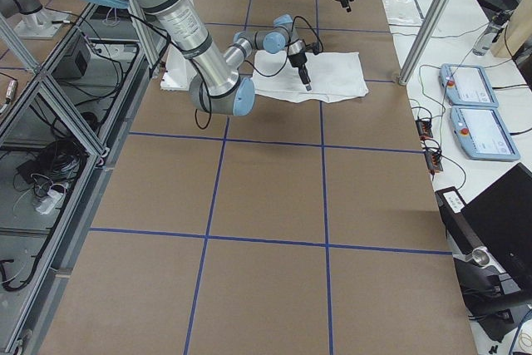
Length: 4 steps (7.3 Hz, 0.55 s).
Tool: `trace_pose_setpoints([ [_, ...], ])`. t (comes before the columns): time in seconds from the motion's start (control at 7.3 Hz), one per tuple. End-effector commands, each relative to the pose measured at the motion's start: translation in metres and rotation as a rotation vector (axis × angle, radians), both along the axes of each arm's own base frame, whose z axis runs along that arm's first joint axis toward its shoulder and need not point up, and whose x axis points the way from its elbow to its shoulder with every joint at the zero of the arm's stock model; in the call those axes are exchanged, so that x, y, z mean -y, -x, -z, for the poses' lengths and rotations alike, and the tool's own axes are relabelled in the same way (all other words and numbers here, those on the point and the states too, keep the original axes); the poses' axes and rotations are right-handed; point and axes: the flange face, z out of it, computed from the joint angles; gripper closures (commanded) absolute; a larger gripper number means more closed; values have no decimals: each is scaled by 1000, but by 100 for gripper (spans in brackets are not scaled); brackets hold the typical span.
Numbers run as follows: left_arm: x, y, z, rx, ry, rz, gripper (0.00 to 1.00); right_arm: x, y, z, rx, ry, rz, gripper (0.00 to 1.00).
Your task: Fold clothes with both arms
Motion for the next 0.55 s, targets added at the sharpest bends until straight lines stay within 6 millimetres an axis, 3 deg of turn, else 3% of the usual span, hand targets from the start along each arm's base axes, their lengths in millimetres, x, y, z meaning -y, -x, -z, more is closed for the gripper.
trace_pose_setpoints([
  [0.0,0,0,-2,1,3,1,0,-1,-4,1,-31,1,21,0],
  [0.41,-3,-7,-3,-10,18,2,0,7,-12,6,-22,1,24,0],
])
